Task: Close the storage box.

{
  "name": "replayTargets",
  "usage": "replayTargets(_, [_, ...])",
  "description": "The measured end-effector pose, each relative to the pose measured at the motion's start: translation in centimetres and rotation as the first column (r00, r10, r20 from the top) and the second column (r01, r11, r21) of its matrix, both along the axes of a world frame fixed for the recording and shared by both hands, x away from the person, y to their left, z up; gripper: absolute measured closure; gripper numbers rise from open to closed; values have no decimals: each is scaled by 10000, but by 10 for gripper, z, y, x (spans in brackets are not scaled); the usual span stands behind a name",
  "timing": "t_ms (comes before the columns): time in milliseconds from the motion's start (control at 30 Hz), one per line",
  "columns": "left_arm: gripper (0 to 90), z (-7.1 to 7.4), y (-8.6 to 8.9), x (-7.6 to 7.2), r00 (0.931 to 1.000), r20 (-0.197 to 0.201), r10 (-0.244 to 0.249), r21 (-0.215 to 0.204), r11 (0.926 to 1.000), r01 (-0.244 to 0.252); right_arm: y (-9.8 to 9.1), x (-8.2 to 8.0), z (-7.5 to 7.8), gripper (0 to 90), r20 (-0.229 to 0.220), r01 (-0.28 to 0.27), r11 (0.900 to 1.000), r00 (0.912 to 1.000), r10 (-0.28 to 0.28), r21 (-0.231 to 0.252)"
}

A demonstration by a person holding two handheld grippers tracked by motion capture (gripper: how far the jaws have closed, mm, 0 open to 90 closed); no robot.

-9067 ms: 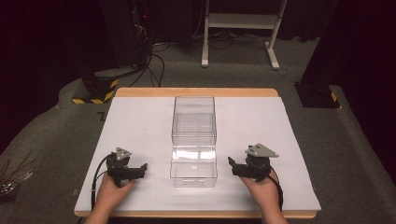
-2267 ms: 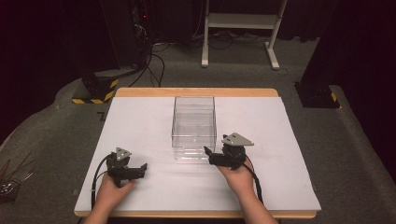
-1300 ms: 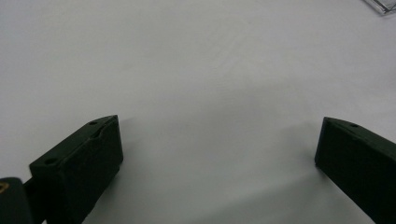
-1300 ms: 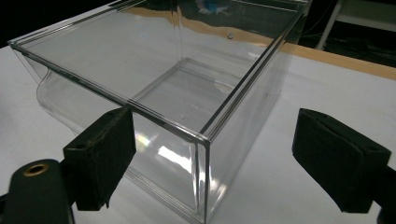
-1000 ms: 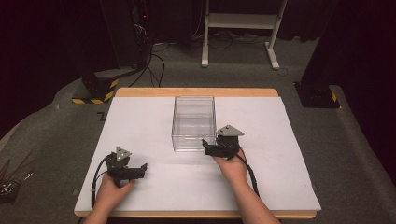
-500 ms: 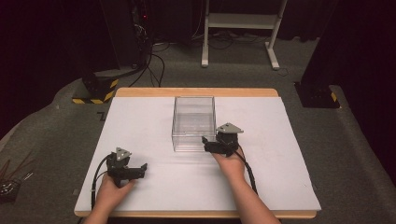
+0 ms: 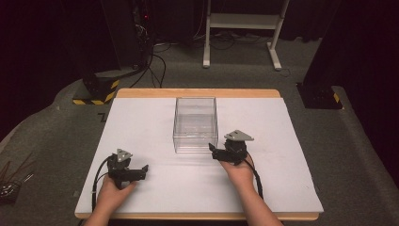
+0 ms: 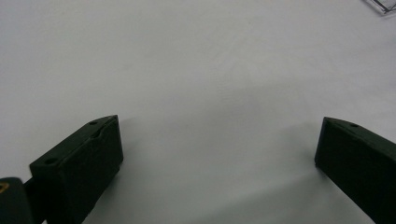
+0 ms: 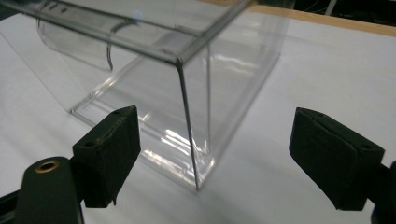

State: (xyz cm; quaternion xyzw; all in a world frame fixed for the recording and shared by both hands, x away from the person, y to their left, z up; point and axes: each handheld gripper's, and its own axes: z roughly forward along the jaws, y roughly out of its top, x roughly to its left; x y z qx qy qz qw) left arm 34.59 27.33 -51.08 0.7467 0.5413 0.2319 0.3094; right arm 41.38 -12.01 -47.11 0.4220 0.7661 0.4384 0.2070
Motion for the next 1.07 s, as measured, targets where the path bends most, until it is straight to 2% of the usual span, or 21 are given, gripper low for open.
replayTargets(100, [13,0,0,0,10000,-7,-4,1,10000,4,-15,-8,-2,164,2,114,9999,9999,-114,-101])
replayTargets(267, [13,0,0,0,10000,-3,0,3,10000,0,-52,-19,-9,163,-278,765,9968,9966,-771,-235])
replayTargets(467, [13,0,0,0,10000,5,3,2,10000,-3,-93,-28,-17,169,-657,1457,9863,9864,-1509,-774])
replayTargets(567, [13,0,0,0,10000,4,4,4,10000,-4,-106,-30,-22,177,-947,1697,9801,9792,-1795,-1026])
replayTargets(667, [13,0,0,0,10000,5,2,2,10000,-2,-110,-29,-31,178,-1556,1594,9779,9713,-1799,-1355])
replayTargets(733, [13,0,0,0,10000,3,0,4,10000,0,-105,-31,-31,216,-1388,1470,9751,9755,-1707,-1662])
replayTargets(767, [13,0,0,0,10000,-2,-2,1,10000,2,-101,-32,-32,225,-1222,1384,9702,9787,-1647,-1990])
replayTargets(800, [12,0,0,0,10000,-3,0,0,10000,0,-101,-33,-32,230,-1109,1371,9695,9806,-1619,-2033])
replayTargets(933, [12,0,0,0,10000,5,6,4,10000,-6,-104,-31,-32,225,-1352,1341,9754,9780,-1587,-1751])
replayTargets(1067, [13,0,0,0,10000,9,8,8,10000,-8,-102,-32,-32,222,-1231,1378,9718,9789,-1630,-1914])
